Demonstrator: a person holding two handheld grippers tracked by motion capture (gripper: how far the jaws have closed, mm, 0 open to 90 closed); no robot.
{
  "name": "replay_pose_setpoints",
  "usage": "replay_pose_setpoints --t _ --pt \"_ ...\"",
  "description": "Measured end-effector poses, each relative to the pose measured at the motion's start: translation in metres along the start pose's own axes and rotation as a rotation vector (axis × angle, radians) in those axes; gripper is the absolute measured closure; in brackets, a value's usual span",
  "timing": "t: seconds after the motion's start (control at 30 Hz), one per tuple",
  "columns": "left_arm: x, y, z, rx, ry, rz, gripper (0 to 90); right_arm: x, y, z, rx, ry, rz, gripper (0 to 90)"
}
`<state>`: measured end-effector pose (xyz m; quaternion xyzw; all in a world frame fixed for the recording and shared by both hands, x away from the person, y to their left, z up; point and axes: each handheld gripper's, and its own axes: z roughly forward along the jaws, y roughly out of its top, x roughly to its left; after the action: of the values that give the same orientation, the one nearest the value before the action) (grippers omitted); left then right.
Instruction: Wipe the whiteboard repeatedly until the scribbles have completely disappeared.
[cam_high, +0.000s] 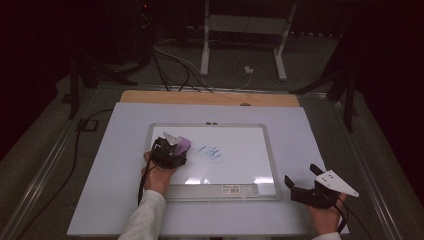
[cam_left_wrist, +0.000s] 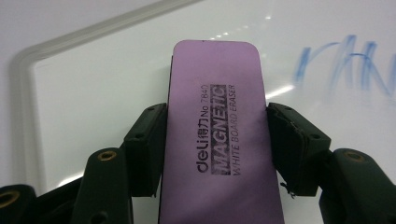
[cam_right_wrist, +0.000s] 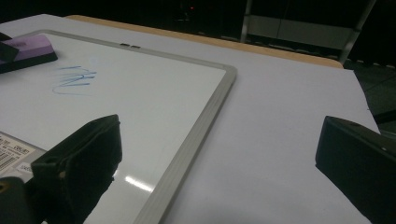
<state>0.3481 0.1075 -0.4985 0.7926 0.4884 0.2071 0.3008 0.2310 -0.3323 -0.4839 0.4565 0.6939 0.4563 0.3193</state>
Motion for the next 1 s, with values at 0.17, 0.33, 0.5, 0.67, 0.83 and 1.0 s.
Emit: replay_pose_setpoints --t 0.17,0.33,0.5,0.67,0.83,1.0 --pt "-0.022 0.003 0.001 0.001 -0.062 0.064 42.0 0.001 0.000 0.001 0.003 0.002 -0.004 0.8" --pt "-0.048 0.004 0.002 -0.010 -0.147 0.128 42.0 0.000 0.000 0.000 0.003 0.001 -0.001 0.8" --pt "-0.080 0.003 0.000 -0.036 -0.257 0.265 42.0 0.001 0.000 0.001 0.005 0.004 -0.007 0.8" --pt "-0.074 0.006 0.002 -0.024 -0.209 0.235 42.1 0.000 0.000 0.000 0.001 0.001 -0.004 0.8" --pt "-0.039 0.007 0.005 -0.014 -0.064 0.112 42.1 -0.001 0.000 -0.001 -0.001 -0.002 0.001 0.8" --pt "-0.012 0.006 0.006 -0.007 0.058 0.014 42.1 -0.001 0.000 -0.001 0.000 -0.002 0.000 0.8"
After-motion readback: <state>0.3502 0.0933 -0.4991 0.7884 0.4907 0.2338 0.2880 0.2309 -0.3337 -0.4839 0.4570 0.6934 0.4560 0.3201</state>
